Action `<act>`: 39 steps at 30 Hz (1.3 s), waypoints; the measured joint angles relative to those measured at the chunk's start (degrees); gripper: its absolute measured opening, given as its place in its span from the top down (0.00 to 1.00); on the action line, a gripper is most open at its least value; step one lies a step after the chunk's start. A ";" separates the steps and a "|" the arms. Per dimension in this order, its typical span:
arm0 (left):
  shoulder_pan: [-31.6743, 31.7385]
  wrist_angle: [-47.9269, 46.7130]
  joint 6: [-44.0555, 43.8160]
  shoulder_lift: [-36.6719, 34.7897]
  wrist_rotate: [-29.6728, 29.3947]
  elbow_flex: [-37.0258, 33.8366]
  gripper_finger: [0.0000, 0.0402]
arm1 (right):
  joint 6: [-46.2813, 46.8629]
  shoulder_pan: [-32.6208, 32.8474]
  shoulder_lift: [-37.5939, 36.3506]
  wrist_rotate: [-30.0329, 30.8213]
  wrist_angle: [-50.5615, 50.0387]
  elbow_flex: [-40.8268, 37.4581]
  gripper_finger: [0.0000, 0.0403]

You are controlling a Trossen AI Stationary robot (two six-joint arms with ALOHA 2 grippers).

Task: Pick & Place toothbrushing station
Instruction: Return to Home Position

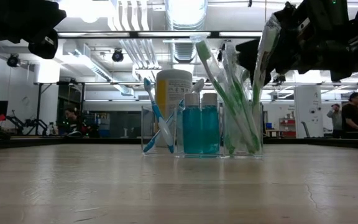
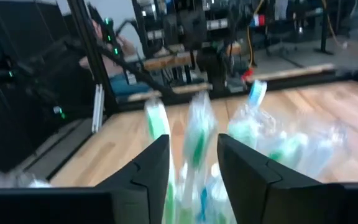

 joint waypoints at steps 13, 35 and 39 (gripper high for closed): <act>-0.01 0.00 0.00 0.00 0.00 0.00 0.79 | 0.48 0.10 -0.12 -4.00 10.74 0.00 0.68; 0.01 -0.46 0.00 0.15 -0.01 0.01 0.79 | 0.45 -0.44 -13.58 2.14 8.49 4.76 0.75; 0.00 -0.45 0.00 0.15 0.00 0.01 0.79 | 0.21 -0.53 -19.87 2.18 -7.28 7.83 0.78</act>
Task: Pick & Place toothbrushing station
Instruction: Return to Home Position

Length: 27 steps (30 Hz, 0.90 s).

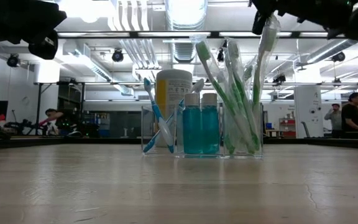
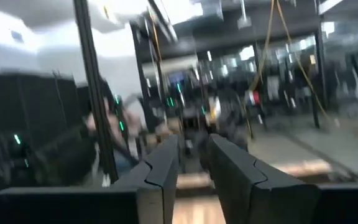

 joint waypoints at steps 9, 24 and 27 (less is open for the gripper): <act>-0.01 -0.03 0.00 0.01 0.00 0.00 0.79 | -7.05 -0.03 -10.99 0.04 -27.98 6.60 0.91; 0.00 0.00 0.00 0.00 0.00 0.00 0.79 | -5.34 -0.03 -25.99 3.29 -28.59 -4.93 0.98; -0.01 -0.01 0.00 0.01 -0.01 0.00 0.79 | -5.34 0.00 -29.22 4.54 -28.49 -7.08 0.98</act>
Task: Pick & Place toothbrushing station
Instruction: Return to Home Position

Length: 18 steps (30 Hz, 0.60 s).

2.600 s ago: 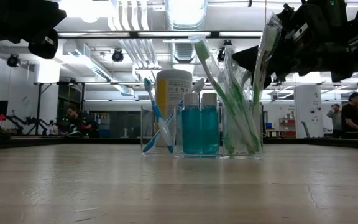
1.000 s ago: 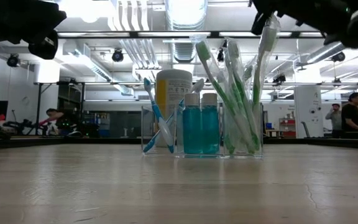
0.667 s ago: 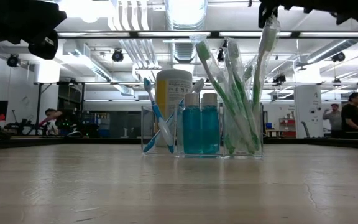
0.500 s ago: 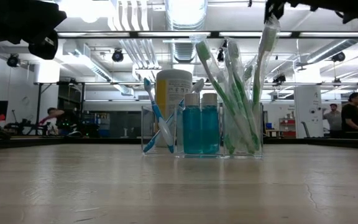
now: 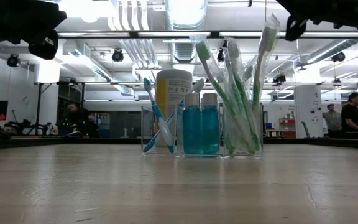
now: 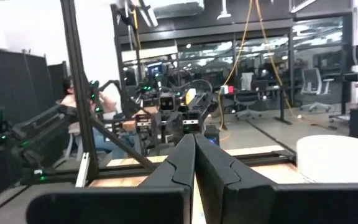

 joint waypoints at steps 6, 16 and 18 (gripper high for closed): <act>0.01 0.00 0.00 0.01 0.01 0.00 0.79 | 1.30 -0.03 -5.00 1.74 -0.89 -4.06 0.98; 0.00 0.02 0.00 -0.01 0.00 0.00 0.79 | 3.04 -0.03 -10.90 3.22 -1.18 -9.62 0.98; 0.01 0.00 0.00 -0.01 0.01 0.00 0.79 | 3.06 -0.03 -12.36 3.24 -1.80 -10.55 0.98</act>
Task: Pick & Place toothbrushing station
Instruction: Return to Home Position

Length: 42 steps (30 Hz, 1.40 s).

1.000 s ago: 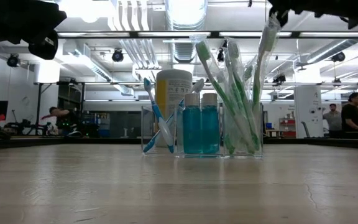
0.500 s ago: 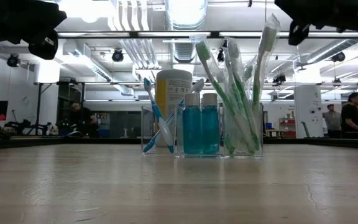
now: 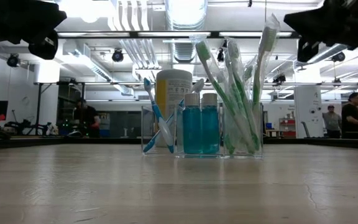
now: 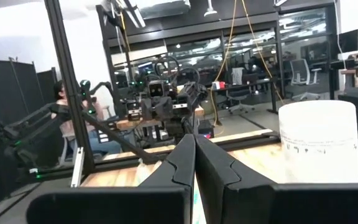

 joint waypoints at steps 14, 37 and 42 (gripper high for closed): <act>0.00 0.00 0.00 0.00 -0.01 0.00 0.79 | 2.95 0.02 -9.76 -0.02 -8.25 -4.04 0.98; -0.01 0.00 0.00 0.00 0.00 0.00 0.79 | 2.95 0.02 -19.65 -0.15 -22.69 -4.04 0.98; 0.00 0.02 0.00 0.00 0.00 0.00 0.79 | 2.95 0.02 -19.56 -0.17 -23.24 -4.04 0.98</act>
